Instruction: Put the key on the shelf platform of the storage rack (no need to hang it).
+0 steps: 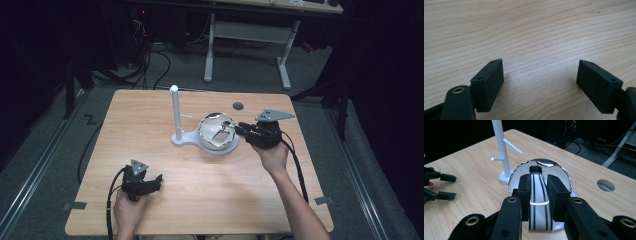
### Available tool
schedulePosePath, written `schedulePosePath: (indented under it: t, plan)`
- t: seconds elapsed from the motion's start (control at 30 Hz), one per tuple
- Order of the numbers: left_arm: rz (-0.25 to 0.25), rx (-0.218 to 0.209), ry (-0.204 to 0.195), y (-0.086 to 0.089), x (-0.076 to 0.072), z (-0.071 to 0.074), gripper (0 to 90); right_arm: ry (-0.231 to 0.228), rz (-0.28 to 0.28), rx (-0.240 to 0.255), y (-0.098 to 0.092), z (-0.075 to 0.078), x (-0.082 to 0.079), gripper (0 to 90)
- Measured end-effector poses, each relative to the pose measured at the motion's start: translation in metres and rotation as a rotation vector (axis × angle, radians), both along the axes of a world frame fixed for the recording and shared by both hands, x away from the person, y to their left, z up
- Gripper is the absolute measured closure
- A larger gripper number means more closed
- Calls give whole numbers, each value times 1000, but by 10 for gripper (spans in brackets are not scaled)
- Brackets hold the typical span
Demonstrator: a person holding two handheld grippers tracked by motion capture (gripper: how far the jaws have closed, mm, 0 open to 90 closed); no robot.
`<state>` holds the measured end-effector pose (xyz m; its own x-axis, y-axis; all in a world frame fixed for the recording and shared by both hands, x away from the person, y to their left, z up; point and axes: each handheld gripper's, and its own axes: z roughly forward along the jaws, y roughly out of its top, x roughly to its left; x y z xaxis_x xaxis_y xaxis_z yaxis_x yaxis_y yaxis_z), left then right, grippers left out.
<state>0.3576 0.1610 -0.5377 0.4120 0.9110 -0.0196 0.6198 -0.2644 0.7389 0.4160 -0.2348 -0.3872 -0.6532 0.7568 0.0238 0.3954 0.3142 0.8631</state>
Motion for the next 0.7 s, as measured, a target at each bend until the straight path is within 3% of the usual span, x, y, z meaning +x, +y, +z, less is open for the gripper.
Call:
schedulePosePath:
  t: [0.7]
  plan:
    - [0,-1,0,0,0,0,221,58,-19,-40,12,-21,18,745]
